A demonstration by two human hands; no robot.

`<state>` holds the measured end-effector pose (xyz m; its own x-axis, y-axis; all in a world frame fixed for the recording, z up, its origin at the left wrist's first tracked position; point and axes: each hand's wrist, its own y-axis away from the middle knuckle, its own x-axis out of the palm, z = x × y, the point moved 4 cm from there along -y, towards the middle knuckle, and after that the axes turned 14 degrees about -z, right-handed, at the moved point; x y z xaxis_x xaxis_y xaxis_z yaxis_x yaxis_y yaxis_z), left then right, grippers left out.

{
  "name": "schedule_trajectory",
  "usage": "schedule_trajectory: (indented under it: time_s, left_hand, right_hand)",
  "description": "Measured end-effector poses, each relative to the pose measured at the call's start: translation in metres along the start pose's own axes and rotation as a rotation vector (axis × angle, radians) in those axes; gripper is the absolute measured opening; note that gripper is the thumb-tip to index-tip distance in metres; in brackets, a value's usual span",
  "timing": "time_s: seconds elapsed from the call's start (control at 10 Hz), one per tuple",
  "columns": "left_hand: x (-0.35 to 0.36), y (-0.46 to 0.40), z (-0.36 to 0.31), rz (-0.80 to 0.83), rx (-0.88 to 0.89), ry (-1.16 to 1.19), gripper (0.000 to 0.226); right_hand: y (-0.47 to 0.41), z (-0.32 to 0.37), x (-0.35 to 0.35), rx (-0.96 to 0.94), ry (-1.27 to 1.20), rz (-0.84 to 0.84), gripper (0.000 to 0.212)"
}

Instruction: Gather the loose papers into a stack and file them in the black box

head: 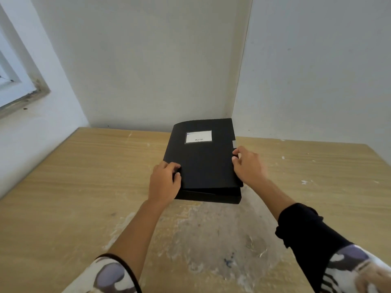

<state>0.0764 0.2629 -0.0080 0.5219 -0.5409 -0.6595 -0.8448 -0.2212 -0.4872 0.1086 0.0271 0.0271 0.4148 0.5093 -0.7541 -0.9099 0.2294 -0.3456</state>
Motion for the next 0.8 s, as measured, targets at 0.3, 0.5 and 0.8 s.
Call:
schedule_trajectory:
  time_s: [0.3,0.5,0.8]
  left_hand:
    - [0.028,0.001,-0.005,0.153,0.072,-0.098,0.035]
    - [0.03,0.0,-0.005,0.172,0.086,-0.118,0.036]
    - [0.008,-0.038,-0.048,0.117,0.279,-0.211,0.035]
  right_hand:
    - [0.003,-0.001,0.046,-0.155,0.296,0.135,0.044]
    - [0.01,0.002,0.067,-0.092,0.192,0.179,0.054]
    - [-0.007,0.013,0.03,-0.144,0.04,0.003,0.044]
